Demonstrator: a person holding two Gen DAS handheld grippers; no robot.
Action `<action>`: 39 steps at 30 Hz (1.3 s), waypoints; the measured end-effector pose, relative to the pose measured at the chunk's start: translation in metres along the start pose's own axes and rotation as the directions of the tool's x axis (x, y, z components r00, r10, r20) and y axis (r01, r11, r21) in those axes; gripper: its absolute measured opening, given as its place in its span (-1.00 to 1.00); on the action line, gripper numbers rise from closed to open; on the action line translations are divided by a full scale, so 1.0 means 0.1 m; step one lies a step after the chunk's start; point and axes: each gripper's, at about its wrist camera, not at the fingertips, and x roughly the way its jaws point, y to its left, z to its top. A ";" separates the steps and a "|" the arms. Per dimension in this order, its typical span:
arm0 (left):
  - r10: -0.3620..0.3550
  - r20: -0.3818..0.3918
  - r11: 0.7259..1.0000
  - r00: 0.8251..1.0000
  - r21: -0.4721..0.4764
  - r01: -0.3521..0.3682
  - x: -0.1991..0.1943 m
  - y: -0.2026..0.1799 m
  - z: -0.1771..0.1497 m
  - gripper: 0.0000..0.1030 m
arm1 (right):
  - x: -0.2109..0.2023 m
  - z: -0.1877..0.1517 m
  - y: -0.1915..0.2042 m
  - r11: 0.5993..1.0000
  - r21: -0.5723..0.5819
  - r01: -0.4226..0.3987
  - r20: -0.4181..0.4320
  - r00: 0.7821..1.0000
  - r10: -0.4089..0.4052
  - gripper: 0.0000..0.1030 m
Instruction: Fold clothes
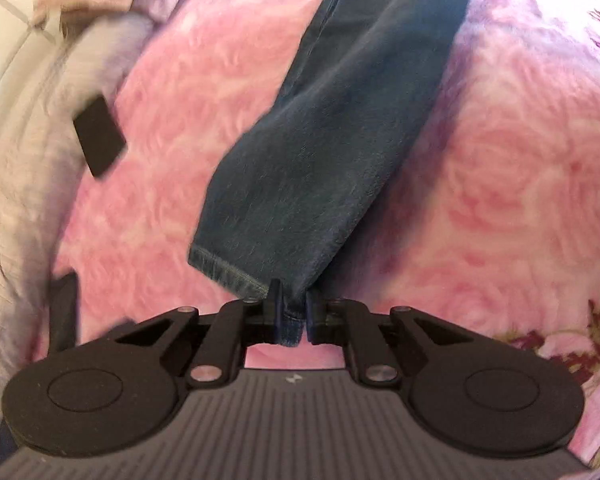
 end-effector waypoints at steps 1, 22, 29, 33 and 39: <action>-0.016 -0.015 1.000 1.000 -0.010 0.016 0.05 0.00 -0.01 -0.82 | 0.01 0.00 -0.01 1.000 0.007 0.002 -0.004 1.000 -0.002 0.16; -0.090 0.079 0.910 0.993 -0.400 0.114 0.37 1.01 0.50 -0.29 | 0.59 0.56 -0.53 0.969 -0.240 -0.062 0.017 0.998 0.068 0.15; -0.222 -0.041 0.922 0.974 -0.333 0.196 0.93 0.98 0.67 -0.30 | 1.25 0.76 -0.90 0.798 -0.562 -0.220 -0.092 0.975 0.204 0.14; -0.221 -0.096 0.940 0.971 -0.285 0.186 0.95 0.88 0.69 -0.87 | 1.41 0.79 -0.97 0.723 -0.617 -0.311 -0.163 0.949 0.269 -0.49; -0.167 -0.053 0.934 0.984 -0.328 0.141 0.69 1.02 0.68 -0.96 | 1.18 0.90 -1.13 0.753 -0.596 -0.280 -0.116 0.957 0.265 -0.98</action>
